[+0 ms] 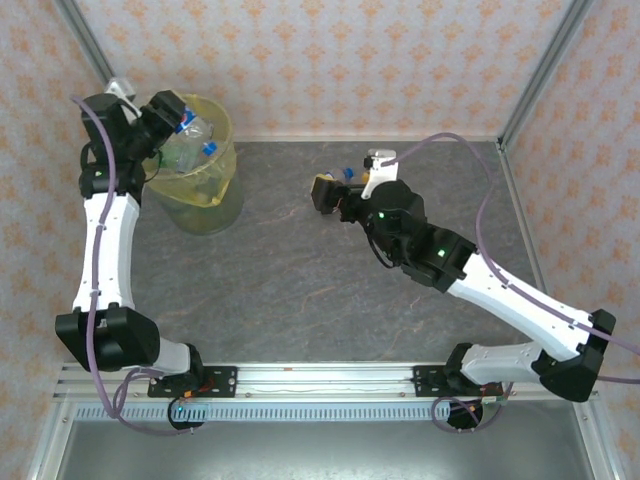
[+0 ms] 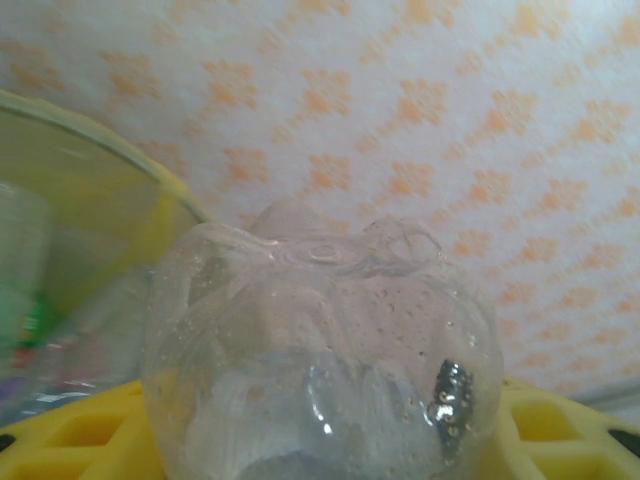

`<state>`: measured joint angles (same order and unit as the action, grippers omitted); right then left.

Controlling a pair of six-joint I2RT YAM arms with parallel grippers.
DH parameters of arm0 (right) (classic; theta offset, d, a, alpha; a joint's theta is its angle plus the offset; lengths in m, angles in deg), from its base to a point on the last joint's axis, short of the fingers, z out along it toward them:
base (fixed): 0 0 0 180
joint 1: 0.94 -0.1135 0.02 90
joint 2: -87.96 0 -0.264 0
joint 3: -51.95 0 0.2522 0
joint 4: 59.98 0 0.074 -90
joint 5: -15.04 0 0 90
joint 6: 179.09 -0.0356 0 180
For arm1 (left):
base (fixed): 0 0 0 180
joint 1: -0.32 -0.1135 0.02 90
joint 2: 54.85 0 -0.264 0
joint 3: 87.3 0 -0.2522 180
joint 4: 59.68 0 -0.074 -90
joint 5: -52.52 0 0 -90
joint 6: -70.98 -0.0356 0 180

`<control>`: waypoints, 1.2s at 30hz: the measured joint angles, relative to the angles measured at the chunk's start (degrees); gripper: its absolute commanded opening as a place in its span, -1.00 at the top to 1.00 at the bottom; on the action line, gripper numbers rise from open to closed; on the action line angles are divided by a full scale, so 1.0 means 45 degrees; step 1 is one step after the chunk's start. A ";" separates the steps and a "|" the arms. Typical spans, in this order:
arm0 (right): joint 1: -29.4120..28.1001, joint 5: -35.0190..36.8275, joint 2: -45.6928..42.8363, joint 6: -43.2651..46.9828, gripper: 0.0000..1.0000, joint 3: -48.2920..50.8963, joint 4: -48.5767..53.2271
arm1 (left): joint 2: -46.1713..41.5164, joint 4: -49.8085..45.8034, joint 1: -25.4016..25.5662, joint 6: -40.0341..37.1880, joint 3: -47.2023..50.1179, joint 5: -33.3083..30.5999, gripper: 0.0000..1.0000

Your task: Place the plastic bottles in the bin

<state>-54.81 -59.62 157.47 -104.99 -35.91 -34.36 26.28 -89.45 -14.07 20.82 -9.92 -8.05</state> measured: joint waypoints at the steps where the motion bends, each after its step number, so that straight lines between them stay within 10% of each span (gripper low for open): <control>1: 0.0000 -0.0044 0.0194 0.0029 -0.99 -0.0155 -0.0029 | -0.0005 -0.0087 -0.0248 0.0049 -0.0015 -0.0112 -0.13; 22: 0.0063 -0.0767 0.2302 0.1229 -0.99 -0.1307 -0.0733 | 0.1501 -0.2618 -0.1054 -0.0952 -0.2608 -0.4022 -0.16; 30: 0.0641 -0.1205 0.2356 0.1360 -0.99 -0.1297 -0.1161 | 0.1938 -0.3376 -0.1054 -0.0962 -0.2521 -0.4095 -0.94; 36: 0.0903 -0.1515 0.2429 0.1350 -0.99 -0.1268 -0.1224 | 0.2030 -0.3954 -0.1054 -0.1044 -0.2837 -0.4692 -0.97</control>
<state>-50.74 -66.44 168.40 -98.92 -41.62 -39.87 35.41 -107.24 -18.81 16.12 -22.69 -29.17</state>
